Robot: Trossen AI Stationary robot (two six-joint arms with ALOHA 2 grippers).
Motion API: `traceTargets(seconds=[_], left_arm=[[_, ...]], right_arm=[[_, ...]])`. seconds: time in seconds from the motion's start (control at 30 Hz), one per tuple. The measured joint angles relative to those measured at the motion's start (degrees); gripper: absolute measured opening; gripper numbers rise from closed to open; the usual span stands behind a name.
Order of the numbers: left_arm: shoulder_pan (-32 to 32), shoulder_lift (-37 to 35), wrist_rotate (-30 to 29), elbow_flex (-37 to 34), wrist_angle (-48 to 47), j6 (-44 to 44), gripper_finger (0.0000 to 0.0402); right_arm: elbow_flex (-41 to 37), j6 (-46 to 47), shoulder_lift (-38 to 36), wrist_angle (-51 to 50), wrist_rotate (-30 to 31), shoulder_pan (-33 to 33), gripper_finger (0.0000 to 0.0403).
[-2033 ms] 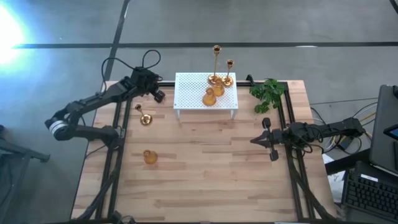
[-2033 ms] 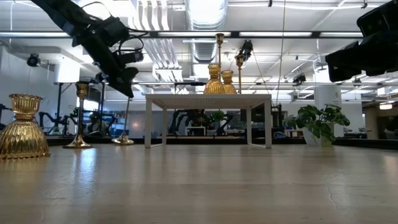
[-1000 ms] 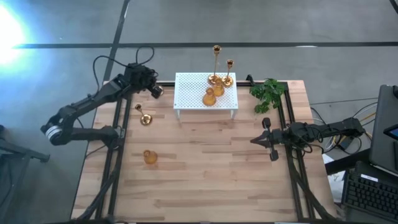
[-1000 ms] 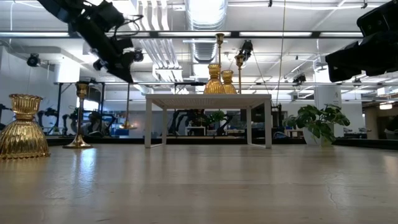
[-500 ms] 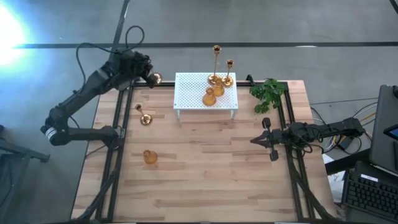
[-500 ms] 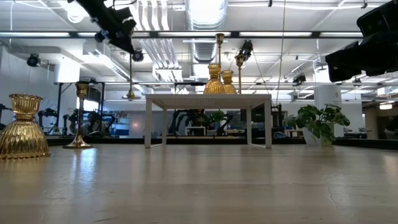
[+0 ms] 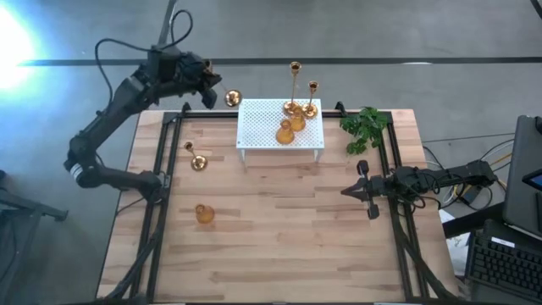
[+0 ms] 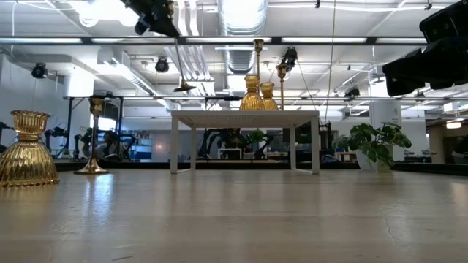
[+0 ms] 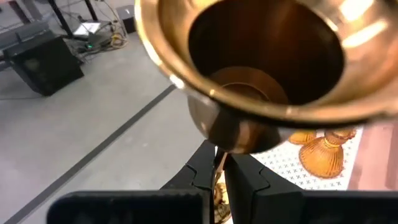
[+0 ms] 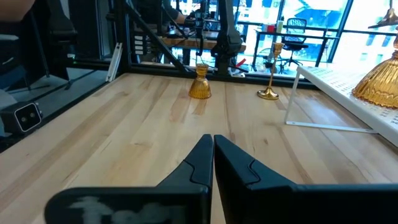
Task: Pick & Place candle stick holders
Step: Put the large golden candle holder on the shelf
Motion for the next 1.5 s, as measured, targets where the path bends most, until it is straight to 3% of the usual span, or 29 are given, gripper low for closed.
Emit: traceTargets(seconds=[0.3,0.63,1.5], left_arm=[[-1.64,10.48,0.17,11.30,-5.48,2.97,0.0020],[-3.92,18.31,0.24,18.50,-7.14,5.92,0.0020],[-5.44,27.67,4.94,25.35,-7.94,8.97,0.0020]], right_arm=[[0.00,0.00,0.00,0.00,0.00,0.00,0.0008],[0.00,0.00,0.00,0.00,0.01,0.01,0.0008],[0.00,0.00,0.04,0.00,-0.01,0.02,0.0008]])
